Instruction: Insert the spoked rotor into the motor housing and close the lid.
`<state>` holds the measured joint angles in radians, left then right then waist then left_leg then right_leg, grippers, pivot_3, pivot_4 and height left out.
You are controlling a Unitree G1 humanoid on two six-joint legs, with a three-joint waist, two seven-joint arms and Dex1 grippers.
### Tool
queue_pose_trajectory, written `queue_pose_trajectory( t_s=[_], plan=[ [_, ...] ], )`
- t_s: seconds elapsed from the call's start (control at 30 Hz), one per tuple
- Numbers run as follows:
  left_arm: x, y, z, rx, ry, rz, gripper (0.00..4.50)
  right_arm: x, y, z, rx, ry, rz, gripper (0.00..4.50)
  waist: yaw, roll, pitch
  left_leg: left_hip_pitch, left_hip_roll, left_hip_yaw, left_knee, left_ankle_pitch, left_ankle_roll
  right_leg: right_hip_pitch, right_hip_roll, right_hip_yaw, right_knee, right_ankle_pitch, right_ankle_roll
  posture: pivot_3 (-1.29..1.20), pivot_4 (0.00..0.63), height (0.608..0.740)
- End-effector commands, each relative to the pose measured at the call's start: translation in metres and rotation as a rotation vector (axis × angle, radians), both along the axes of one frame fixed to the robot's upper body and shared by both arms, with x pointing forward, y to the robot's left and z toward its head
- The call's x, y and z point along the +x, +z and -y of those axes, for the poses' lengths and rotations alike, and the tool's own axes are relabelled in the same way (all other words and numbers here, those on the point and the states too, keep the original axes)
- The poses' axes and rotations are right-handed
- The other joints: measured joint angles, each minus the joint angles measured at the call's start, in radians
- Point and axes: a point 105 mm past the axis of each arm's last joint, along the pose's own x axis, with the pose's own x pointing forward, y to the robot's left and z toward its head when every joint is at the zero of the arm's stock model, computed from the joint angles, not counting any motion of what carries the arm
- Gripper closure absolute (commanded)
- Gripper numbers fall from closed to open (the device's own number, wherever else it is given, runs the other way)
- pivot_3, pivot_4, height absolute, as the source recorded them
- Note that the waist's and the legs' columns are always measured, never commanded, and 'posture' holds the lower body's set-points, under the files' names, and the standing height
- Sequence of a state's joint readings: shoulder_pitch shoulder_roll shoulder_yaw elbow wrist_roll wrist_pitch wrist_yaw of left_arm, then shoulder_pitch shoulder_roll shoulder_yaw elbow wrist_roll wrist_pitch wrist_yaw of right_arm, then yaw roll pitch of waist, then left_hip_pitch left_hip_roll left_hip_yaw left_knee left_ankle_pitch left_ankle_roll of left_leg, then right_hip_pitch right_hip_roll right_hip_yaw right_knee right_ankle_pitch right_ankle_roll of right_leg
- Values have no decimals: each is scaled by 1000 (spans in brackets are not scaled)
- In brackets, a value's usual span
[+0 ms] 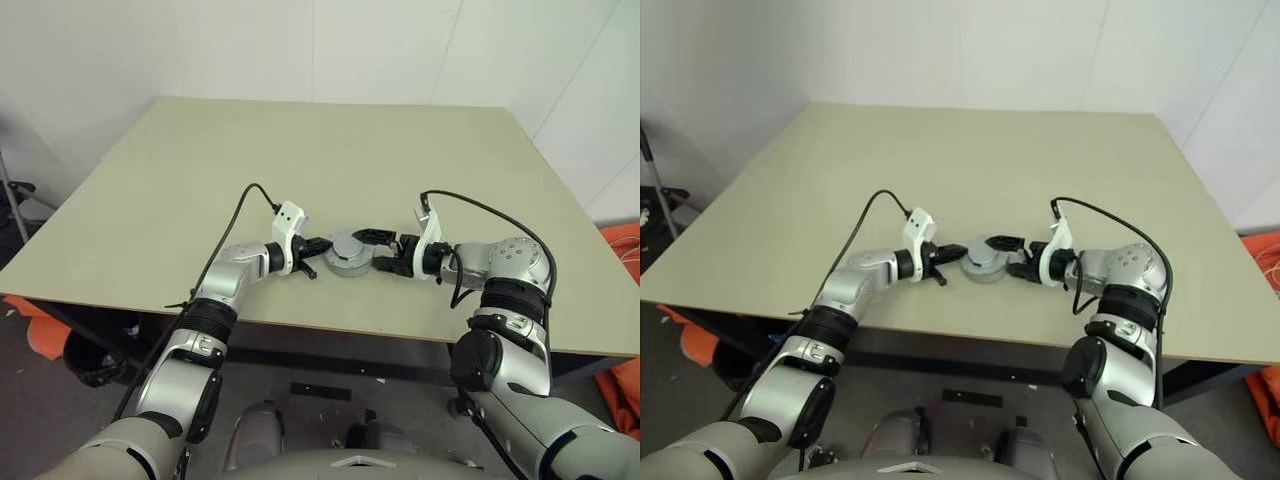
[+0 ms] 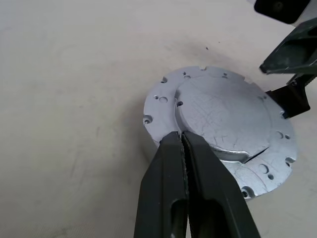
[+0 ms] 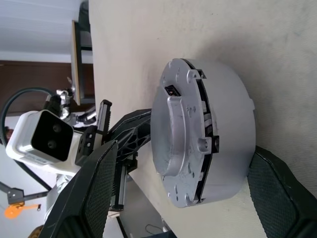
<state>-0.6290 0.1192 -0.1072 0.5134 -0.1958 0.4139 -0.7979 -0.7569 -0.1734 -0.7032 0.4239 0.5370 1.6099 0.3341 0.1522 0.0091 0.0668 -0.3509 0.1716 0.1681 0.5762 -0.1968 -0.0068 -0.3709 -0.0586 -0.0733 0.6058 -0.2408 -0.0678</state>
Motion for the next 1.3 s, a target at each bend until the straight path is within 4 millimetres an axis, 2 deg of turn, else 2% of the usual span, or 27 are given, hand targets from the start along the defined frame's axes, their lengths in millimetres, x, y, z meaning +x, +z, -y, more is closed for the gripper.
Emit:
queue_pose_trajectory(
  t_s=[0.03, 0.2, 0.53, 0.63, 0.83, 0.93, 1.3],
  plan=[
    [-5, -2, 9, 5, -38, -8, 4434, 0, 18, -15, 129, 44, 68, 21, 0, 0, 0, 0, 0, 0, 0, 0, 0, 0, 0, 0, 0, 0, 0, 0, 0, 740],
    [-5, -2, 10, 5, -39, -9, 4434, -2, 16, -18, 118, 46, 67, 21, -1, 0, 0, 0, 0, 1, -1, 0, 0, 0, 0, 0, 0, 0, 0, 0, 0, 740],
    [-5, -1, 12, -1, -40, -9, 4434, 1, 31, -36, 149, 75, 107, 21, -4, 1, 0, 1, 1, 1, -2, 1, -2, -1, 0, 0, 0, 0, 0, 0, 0, 740],
    [-5, -1, 12, -3, -38, -9, 4434, 1, 32, -39, 150, 79, 110, 620, -6, 1, 0, 1, 1, 1, -3, 2, -3, -2, 0, 0, 0, 0, 0, 0, 0, 740],
    [-4, -1, 11, -4, -34, -9, 4434, 2, 33, -39, 146, 73, 109, 2582, -9, 1, 0, 1, 1, 2, -6, 3, -5, -4, 1, 1, 0, -1, -1, 0, 0, 740],
    [-4, -1, 11, -3, -33, -8, 4434, 2, 34, -39, 145, 69, 112, 3329, -7, 1, 0, 1, 0, 2, -6, 3, -5, -4, 1, 1, 0, -1, -1, 0, 0, 740],
    [-3, 0, 12, -6, -33, -7, 4434, -3, 34, -36, 143, 90, 117, 3351, -6, 2, 1, 0, 0, 2, -7, 3, -5, -4, 1, 1, 0, -1, -1, 0, 0, 740]
  ],
)
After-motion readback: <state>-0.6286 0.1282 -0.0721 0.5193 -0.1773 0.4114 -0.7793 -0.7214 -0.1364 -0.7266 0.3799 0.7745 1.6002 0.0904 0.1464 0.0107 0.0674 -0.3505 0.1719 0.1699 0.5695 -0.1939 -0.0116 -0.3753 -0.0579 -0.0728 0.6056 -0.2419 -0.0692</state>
